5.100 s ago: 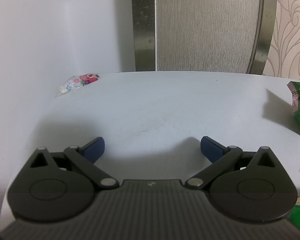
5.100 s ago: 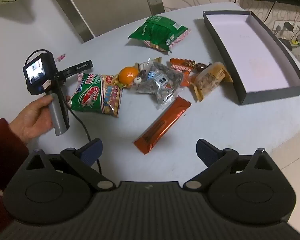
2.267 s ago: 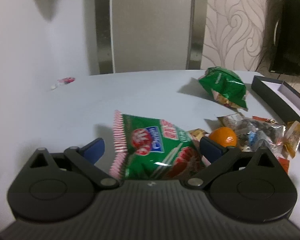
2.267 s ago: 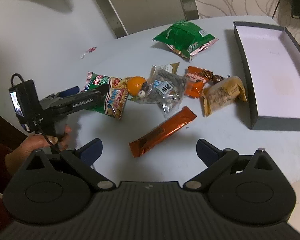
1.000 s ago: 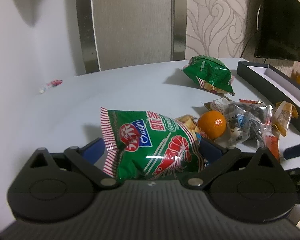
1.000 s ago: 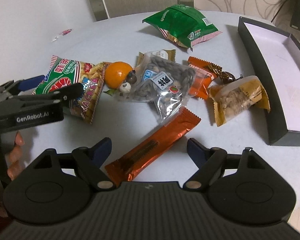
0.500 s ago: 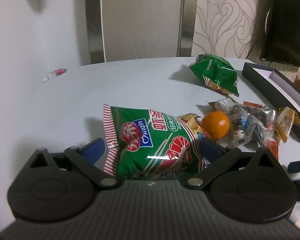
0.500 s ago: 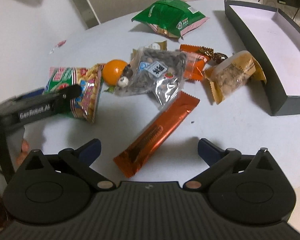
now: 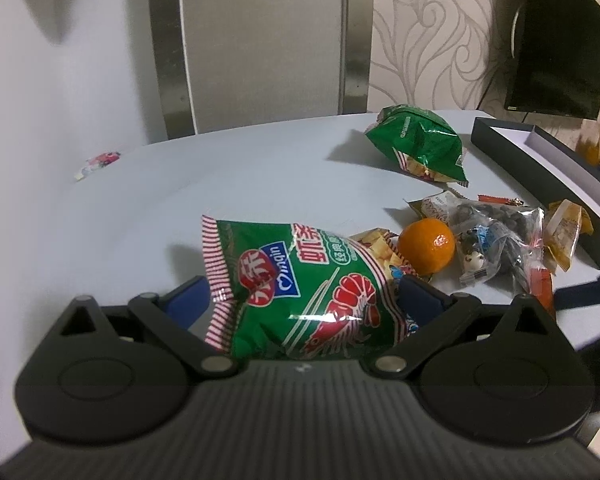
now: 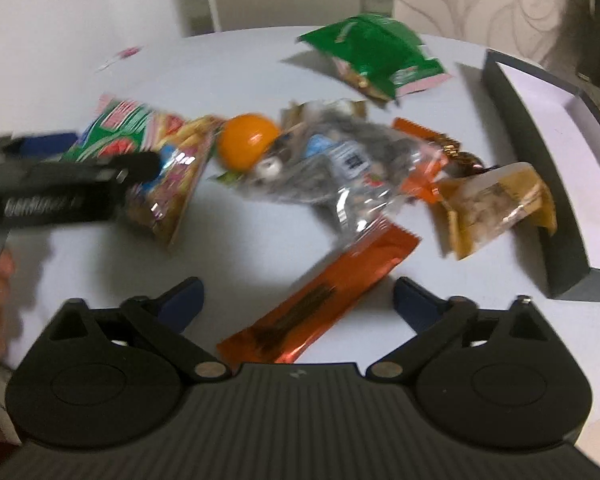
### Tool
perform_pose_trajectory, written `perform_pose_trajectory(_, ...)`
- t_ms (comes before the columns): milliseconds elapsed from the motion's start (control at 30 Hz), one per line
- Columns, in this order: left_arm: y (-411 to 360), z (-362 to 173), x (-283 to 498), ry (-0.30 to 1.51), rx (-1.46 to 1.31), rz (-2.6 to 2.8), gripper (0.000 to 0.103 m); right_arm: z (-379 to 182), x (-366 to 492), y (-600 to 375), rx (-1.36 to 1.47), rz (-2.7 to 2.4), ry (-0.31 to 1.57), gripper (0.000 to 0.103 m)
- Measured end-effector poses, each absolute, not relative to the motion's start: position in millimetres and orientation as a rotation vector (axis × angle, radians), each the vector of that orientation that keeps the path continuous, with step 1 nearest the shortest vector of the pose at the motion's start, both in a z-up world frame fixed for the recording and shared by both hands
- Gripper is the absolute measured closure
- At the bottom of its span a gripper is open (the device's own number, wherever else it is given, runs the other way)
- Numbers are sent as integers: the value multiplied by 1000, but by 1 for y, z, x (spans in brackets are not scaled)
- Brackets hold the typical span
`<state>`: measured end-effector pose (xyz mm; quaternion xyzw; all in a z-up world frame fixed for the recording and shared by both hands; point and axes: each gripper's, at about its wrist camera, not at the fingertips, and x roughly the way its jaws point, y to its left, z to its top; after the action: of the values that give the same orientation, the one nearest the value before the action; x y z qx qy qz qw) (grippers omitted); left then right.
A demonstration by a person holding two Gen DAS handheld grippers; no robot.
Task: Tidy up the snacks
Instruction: 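Grasp the shrimp-chip bag with the left tool while the right tool grasps the orange candy stick, then carry the chip bag and candy stick into the white box with both tools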
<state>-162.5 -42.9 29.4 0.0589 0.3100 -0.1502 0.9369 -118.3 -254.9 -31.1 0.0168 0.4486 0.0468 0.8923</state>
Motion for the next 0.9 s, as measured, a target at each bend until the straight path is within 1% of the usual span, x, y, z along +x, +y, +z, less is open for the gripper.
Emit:
perform_pose_trajectory(33, -42, 29, -163, 628, 121, -309, 3, -29, -116, -255, 12, 85, 934, 20)
perform_pose_trajectory(100, -40, 29, -162, 620, 111, -314, 7, -26, -116, -260, 13, 75, 928, 42)
perform_pose_trajectory(167, -38, 29, -161, 614, 98, -319, 10, -25, -118, -268, 23, 75, 922, 50)
perform_pose_trajectory(200, -37, 29, -161, 610, 96, -324, 13, -25, -119, -272, 28, 80, 918, 53)
perform_pose_trajectory(233, -37, 30, -162, 607, 95, -330, 17, -25, -120, -273, 31, 80, 916, 55)
perform_pose_trajectory(300, -36, 32, -162, 605, 97, -344, 18, -24, -122, -272, 8, 72, 919, 62)
perform_pose_trajectory(367, -34, 32, -161, 614, 84, -341, 16, -24, -126, -270, -2, 63, 923, 63)
perform_pose_trajectory(400, -33, 30, -160, 620, 79, -339, 13, -24, -128, -269, -4, 57, 923, 62)
perform_pose_trajectory(533, -32, 27, -154, 635, 77, -360, 11, -24, -127, -260, -27, 32, 921, 63)
perform_pose_trajectory(600, -32, 28, -153, 639, 76, -368, 12, -23, -128, -257, -57, 38, 917, 66)
perform_pose_trajectory(667, -31, 29, -157, 619, 88, -390, 19, -22, -128, -257, -44, 36, 920, 68)
perform_pose_trajectory(733, -31, 31, -163, 598, 99, -402, 31, -22, -130, -257, -40, 36, 925, 70)
perform_pose_trajectory(900, -34, 34, -164, 590, 141, -389, 39, -21, -134, -256, -23, 37, 942, 75)
